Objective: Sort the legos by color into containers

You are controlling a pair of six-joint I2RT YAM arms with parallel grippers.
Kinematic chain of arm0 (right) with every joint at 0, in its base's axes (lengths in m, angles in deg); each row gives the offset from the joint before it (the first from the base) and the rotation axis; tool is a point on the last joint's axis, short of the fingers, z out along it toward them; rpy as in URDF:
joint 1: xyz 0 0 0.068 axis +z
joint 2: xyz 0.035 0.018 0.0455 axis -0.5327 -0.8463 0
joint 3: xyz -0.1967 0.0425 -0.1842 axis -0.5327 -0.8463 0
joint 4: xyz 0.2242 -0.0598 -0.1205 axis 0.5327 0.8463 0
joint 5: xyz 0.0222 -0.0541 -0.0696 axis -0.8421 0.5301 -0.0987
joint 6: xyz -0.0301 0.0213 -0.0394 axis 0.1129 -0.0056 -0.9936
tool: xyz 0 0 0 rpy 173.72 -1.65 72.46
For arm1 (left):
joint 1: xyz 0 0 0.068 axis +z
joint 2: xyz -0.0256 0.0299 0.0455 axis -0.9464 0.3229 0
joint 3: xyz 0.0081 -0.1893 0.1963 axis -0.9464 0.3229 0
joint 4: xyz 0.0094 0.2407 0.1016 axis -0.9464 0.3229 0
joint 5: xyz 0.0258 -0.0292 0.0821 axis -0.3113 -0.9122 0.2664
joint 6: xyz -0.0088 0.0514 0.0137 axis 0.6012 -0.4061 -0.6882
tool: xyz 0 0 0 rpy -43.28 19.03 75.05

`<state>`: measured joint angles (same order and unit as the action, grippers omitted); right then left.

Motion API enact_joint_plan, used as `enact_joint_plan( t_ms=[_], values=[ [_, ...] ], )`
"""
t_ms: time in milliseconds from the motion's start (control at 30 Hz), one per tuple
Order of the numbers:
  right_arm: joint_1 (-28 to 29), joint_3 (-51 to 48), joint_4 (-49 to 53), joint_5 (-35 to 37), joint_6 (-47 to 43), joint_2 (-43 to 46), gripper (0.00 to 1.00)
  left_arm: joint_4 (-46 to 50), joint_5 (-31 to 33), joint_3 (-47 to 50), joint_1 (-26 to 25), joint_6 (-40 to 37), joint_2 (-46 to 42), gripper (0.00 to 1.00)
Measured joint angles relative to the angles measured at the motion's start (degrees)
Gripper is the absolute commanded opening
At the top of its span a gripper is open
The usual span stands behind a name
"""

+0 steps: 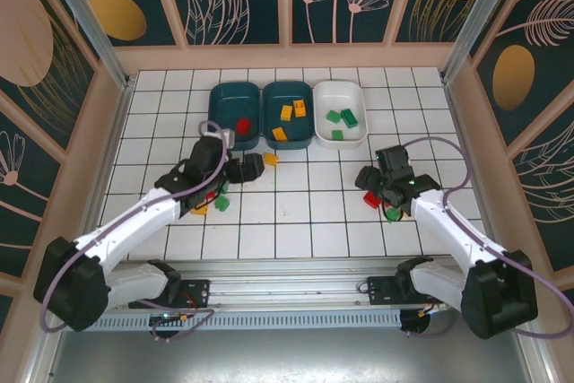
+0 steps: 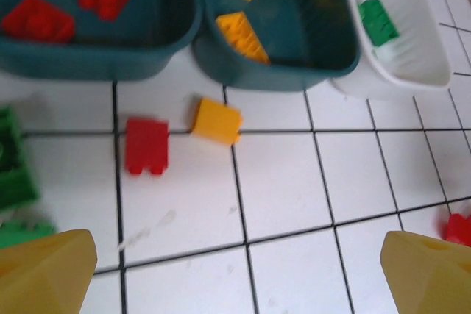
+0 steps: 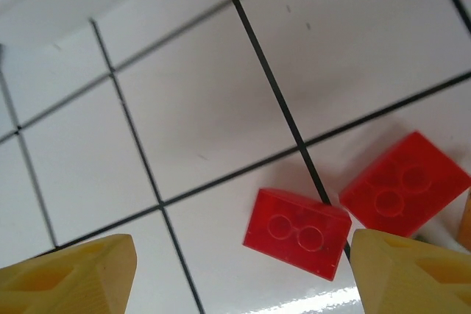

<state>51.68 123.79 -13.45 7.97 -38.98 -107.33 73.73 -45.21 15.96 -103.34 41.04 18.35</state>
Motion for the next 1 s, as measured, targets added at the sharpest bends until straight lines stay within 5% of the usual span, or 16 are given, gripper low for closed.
enact_joint_plan(
  t_ms=[300,600,1000],
  values=[
    [0.46,-5.73,-5.20,-4.48,2.99,-5.16,0.76,0.20,1.99,5.33,0.00,2.36,-12.66,0.98],
    [9.22,-1.92,-8.74,-7.45,5.29,-6.97,0.76,1.05,2.82,5.33,0.00,2.34,-13.53,0.98],
    [5.09,4.39,-2.10,3.85,-2.16,-12.66,0.77,0.92,1.51,5.33,0.00,2.34,-10.75,0.98]
  ],
)
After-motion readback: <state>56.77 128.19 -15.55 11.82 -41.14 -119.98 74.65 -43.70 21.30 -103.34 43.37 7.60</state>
